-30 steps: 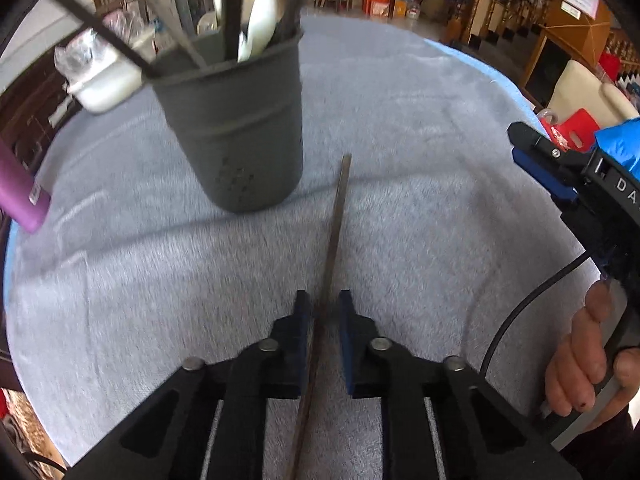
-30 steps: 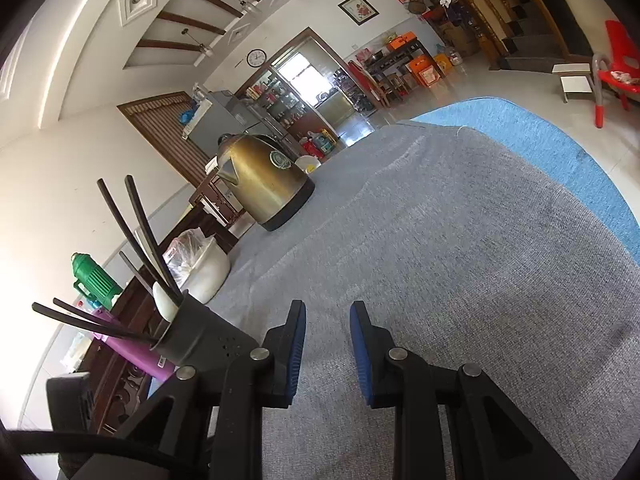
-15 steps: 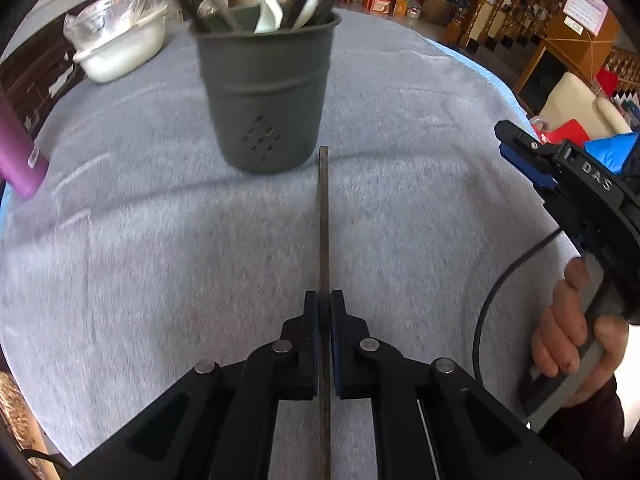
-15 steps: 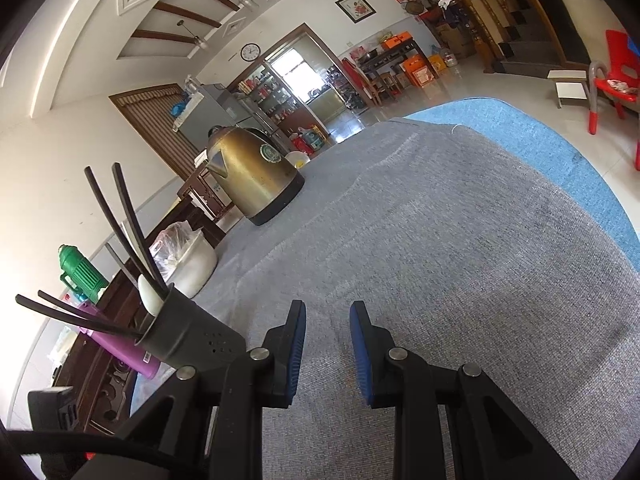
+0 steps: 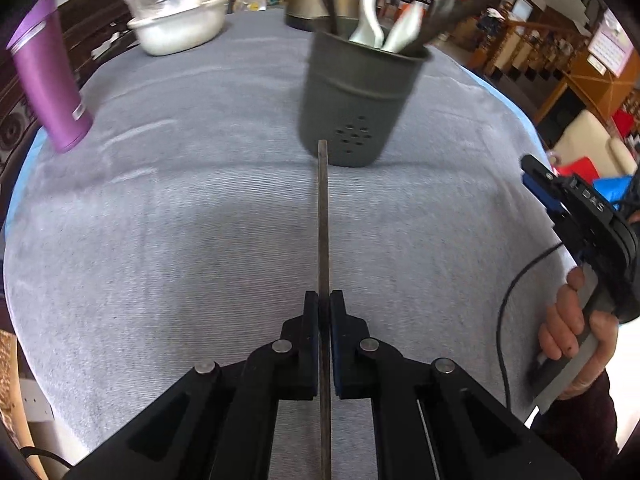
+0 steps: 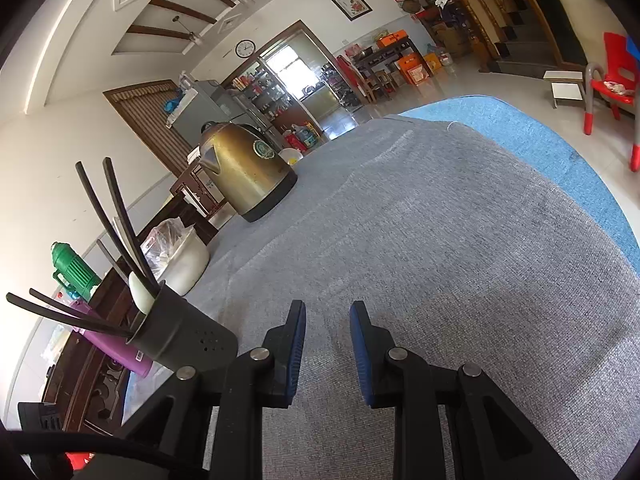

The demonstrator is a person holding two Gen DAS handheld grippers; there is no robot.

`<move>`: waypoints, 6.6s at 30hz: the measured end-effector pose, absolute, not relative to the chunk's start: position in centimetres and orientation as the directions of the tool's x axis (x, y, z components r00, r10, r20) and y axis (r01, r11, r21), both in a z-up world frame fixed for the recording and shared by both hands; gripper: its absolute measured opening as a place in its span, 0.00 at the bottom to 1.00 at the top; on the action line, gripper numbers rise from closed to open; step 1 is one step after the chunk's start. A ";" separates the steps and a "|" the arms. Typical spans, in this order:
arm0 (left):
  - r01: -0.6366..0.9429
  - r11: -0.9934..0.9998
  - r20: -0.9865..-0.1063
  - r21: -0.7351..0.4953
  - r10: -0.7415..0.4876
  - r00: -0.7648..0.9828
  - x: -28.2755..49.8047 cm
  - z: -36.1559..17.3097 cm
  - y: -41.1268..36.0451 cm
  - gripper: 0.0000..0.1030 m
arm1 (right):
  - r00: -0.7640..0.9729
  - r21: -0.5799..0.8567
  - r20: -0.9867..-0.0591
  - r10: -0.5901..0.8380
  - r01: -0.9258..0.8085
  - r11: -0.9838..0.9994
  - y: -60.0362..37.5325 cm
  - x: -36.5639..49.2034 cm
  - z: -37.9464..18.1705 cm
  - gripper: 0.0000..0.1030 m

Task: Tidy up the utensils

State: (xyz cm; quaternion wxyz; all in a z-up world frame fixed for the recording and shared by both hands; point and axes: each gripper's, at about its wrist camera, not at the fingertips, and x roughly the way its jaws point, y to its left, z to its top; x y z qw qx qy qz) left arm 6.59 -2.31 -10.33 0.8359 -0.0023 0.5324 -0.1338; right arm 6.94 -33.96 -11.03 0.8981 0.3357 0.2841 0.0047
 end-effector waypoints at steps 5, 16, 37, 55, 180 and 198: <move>0.166 0.976 -0.895 -0.140 -0.196 0.400 7.7 -10.8 -0.8 0.05 | 0.838 0.607 -0.508 0.201 0.182 0.774 -33.8 7.0 -11.0 0.25; 0.141 0.982 -0.891 -0.128 -0.177 0.418 12.1 -10.2 1.2 0.06 | 0.835 0.610 -0.509 0.208 0.178 0.772 -33.7 7.2 -11.0 0.25; 0.135 0.971 -0.890 -0.197 -0.235 0.390 18.1 -10.3 1.0 0.09 | 0.825 0.638 -0.513 0.238 0.181 0.749 -34.2 7.7 -11.5 0.25; 0.155 0.982 -0.879 -0.109 -0.168 0.446 15.9 -11.2 -1.7 0.22 | 0.813 0.633 -0.532 0.239 0.194 0.750 -33.9 8.2 -11.7 0.25; 0.244 0.968 -0.410 0.057 -0.200 0.890 6.3 13.1 -5.2 0.73 | 0.803 0.628 -0.554 0.219 0.230 0.743 -33.6 8.1 -12.0 0.25; 0.101 0.993 -0.465 0.054 -0.065 0.883 -1.7 10.7 0.9 0.84 | 0.856 0.406 -0.509 0.090 0.147 0.902 -27.0 -0.9 -2.6 0.49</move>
